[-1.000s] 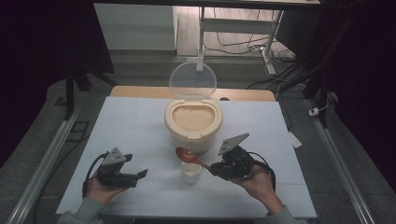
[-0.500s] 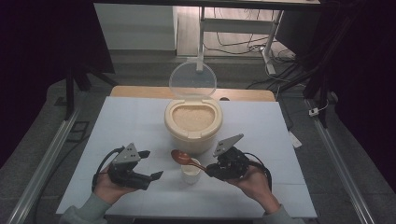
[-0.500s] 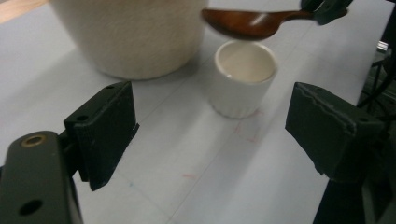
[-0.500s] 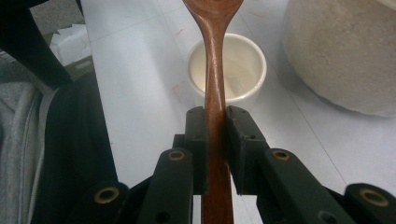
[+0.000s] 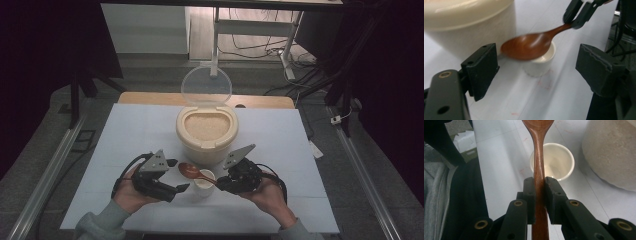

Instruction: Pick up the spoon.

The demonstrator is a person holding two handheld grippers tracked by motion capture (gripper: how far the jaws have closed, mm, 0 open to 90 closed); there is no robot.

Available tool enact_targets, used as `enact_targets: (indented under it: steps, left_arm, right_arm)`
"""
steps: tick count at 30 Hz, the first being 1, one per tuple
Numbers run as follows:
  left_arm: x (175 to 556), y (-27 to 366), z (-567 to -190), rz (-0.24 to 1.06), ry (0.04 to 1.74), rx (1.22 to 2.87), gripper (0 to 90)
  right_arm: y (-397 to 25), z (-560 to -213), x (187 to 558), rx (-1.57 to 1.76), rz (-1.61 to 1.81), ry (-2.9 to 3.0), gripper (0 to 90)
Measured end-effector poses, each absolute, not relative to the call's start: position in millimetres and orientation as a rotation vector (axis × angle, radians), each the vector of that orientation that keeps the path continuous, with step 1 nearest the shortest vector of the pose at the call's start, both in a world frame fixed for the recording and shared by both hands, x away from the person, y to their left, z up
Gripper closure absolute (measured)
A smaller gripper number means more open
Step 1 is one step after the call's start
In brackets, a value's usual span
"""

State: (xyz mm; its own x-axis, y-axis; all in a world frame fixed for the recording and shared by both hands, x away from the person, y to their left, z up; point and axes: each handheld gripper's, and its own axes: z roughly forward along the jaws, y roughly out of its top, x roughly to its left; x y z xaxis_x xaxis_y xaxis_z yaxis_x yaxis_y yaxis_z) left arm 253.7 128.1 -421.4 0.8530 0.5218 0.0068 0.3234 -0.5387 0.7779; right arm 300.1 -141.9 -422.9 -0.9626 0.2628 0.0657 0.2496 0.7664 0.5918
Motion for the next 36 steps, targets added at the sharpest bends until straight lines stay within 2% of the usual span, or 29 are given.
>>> enact_targets:
  steps: [5, 15, 36]
  left_arm:
    - [254, 114, -413, 0.321, 0.549, 2.235, 22.2]
    - [265, 88, -415, 0.275, 0.481, 2.389, 33.9]
    - [271, 70, -424, 0.161, 0.375, 2.556, 55.0]
  right_arm:
    - [-137, -424, 299, 0.394, 0.965, 2.941, 78.8]
    - [-129, -424, 296, 0.334, 0.936, 2.948, 78.8]
    - [-118, -421, 286, 0.180, 0.871, 2.936, 78.8]
